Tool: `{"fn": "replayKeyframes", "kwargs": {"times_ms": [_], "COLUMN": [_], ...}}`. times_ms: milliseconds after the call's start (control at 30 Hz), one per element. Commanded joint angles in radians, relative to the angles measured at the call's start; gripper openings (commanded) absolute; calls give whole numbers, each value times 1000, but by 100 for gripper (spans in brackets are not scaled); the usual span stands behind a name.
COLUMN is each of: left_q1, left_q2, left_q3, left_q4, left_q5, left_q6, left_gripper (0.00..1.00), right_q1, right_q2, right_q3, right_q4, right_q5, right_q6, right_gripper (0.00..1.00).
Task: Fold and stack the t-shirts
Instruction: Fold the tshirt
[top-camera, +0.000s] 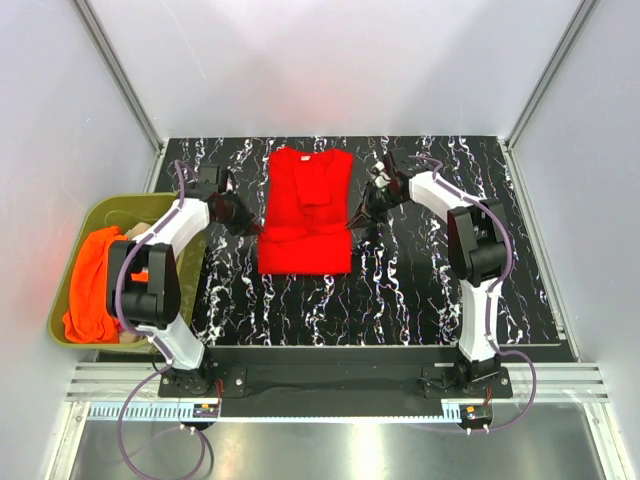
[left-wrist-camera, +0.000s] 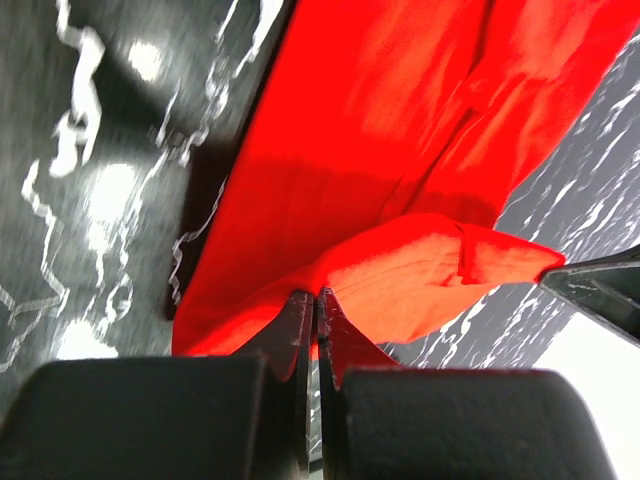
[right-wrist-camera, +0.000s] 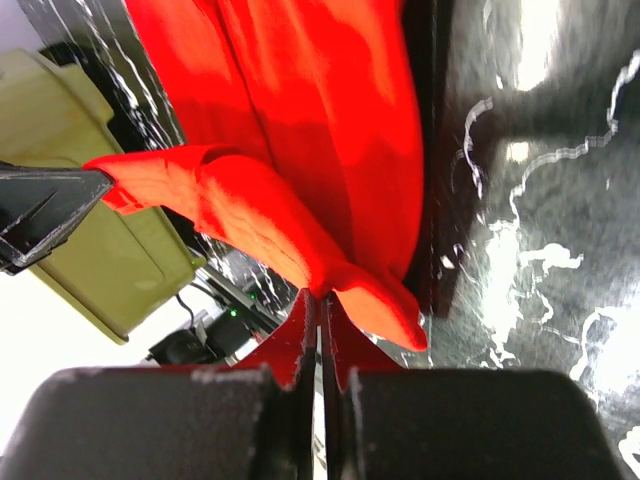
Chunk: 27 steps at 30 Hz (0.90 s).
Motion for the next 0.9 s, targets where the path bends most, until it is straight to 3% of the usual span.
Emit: {"fn": "replayKeyframes", "kwargs": {"times_ms": [0, 333, 867], "left_q1": [14, 29, 46], "left_q2": [39, 206, 311], "left_q3": [102, 219, 303], "left_q4": [41, 45, 38], "left_q5": [27, 66, 78], "left_q6": [13, 3, 30], "left_gripper": [0, 0, 0], "right_q1": [-7, -33, -56], "right_q2": [29, 139, 237], "right_q3": [88, 208, 326], "right_q4": [-46, -94, -112], "right_q5": [6, 6, -27], "right_q6": [-13, -24, -36], "right_gripper": [0, 0, 0]}}
